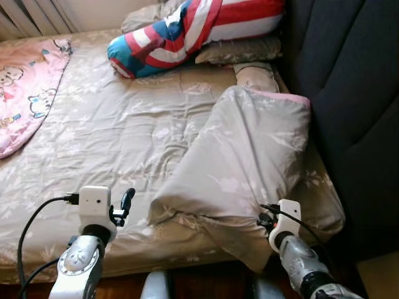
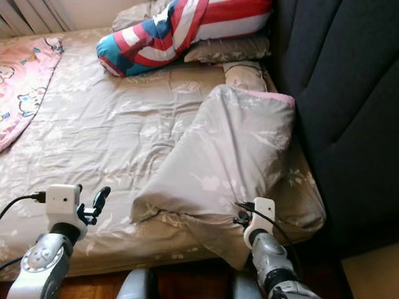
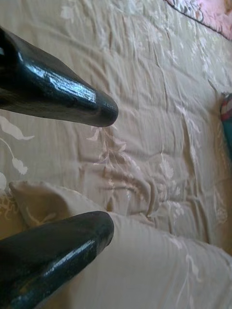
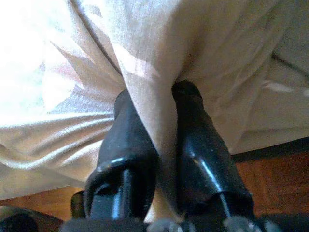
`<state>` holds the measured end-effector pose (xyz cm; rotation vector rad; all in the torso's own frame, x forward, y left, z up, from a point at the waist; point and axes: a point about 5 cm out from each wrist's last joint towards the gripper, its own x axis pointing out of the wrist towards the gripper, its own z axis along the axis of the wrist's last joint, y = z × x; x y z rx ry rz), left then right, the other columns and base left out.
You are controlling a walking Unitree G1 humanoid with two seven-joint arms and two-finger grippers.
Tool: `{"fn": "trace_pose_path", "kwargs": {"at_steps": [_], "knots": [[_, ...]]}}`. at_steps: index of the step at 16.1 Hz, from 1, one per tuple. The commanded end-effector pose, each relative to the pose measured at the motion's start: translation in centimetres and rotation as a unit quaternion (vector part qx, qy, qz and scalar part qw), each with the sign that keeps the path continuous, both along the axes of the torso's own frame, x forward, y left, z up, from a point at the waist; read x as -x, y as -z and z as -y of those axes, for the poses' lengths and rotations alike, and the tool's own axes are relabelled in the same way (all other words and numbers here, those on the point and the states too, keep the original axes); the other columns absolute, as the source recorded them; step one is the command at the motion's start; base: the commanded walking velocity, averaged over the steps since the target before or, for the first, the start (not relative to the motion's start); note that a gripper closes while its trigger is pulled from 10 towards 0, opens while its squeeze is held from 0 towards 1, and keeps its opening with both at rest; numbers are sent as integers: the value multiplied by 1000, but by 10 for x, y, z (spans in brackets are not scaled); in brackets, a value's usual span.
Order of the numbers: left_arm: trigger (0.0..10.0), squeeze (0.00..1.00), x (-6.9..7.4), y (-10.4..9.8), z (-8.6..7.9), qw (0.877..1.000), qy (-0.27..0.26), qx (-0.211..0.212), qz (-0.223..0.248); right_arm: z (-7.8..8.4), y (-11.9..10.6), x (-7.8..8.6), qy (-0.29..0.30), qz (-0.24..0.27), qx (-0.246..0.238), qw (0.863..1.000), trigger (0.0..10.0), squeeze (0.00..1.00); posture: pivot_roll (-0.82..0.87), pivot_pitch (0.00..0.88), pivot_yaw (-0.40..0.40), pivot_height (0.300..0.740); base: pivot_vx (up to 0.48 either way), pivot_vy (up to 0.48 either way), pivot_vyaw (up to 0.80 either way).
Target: Clean up the room
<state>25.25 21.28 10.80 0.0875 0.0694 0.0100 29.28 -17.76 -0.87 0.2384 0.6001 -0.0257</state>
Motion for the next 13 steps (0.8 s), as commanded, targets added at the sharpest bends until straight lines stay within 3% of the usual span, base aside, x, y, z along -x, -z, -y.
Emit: {"fn": "trace_pose_path", "kwargs": {"at_steps": [1,2,3,4,6,11,13], "knots": [[10000,0,1,5,-6,1000,-12,-11,-7,22,7,10,33,-29,27,999,0,0,81,119,31,660,0,0,0],[10000,0,0,5,-7,1000,-13,-11,-5,30,5,9,43,-26,35,998,0,0,74,109,27,660,0,0,0],[10000,0,-4,7,-8,1000,-19,-10,-3,54,-5,6,74,-14,58,995,0,0,57,80,17,660,0,0,0],[10000,0,-6,8,-8,1000,-21,-10,-2,62,-9,5,84,-10,67,994,0,0,50,74,15,660,0,0,0],[10000,0,-15,10,-5,1000,-29,0,11,116,-37,1,150,17,131,980,0,0,22,36,-1,660,0,0,0],[10000,0,-21,11,-6,999,-32,4,18,172,-75,4,225,43,205,952,0,0,6,15,3,660,0,0,0],[10000,0,-21,13,-7,999,-32,2,20,186,-86,6,243,45,218,944,0,0,7,14,4,660,0,0,0]]}}
